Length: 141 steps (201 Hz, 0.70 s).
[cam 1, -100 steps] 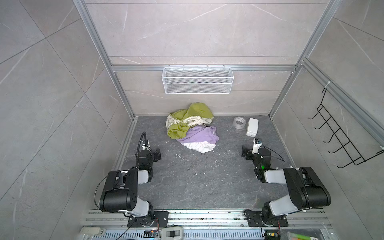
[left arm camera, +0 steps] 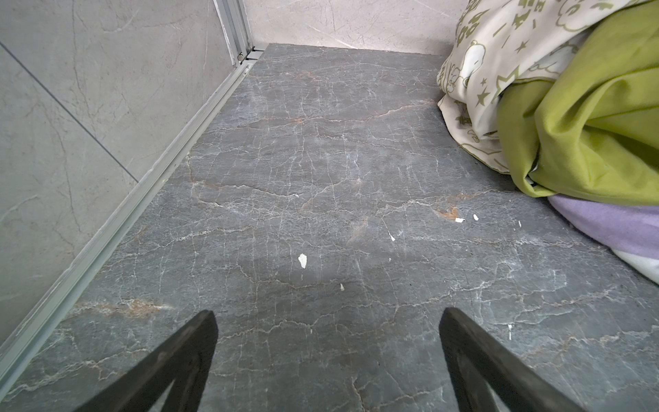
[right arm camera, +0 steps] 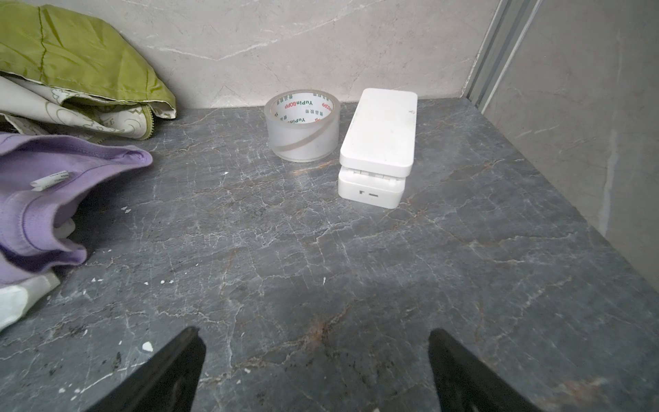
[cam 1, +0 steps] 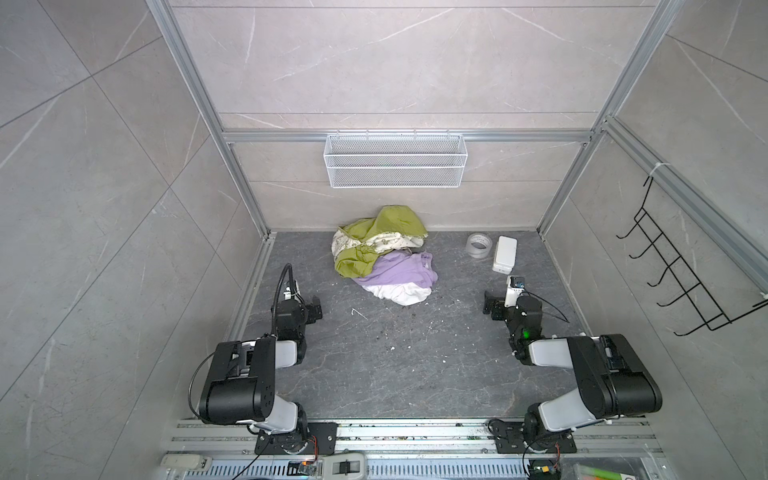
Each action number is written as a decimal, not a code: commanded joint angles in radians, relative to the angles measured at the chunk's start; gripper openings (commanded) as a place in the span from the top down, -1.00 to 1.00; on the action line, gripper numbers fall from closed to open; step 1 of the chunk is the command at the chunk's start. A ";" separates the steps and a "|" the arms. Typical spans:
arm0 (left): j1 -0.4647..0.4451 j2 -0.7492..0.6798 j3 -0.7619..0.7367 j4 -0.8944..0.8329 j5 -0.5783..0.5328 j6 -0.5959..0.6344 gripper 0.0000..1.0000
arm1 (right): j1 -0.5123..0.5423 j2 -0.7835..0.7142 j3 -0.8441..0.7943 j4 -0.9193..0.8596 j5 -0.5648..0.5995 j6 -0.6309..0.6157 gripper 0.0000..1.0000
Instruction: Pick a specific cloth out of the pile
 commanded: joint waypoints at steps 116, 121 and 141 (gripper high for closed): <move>0.002 0.006 0.003 0.048 0.009 -0.006 -1.00 | -0.006 0.002 0.012 -0.003 -0.013 0.003 -0.99; 0.001 0.006 0.003 0.048 0.009 -0.005 -1.00 | -0.006 0.002 0.011 -0.003 -0.014 0.004 -0.99; 0.002 0.005 0.000 0.054 0.009 -0.005 -1.00 | -0.011 0.000 0.008 0.003 -0.023 0.005 -0.99</move>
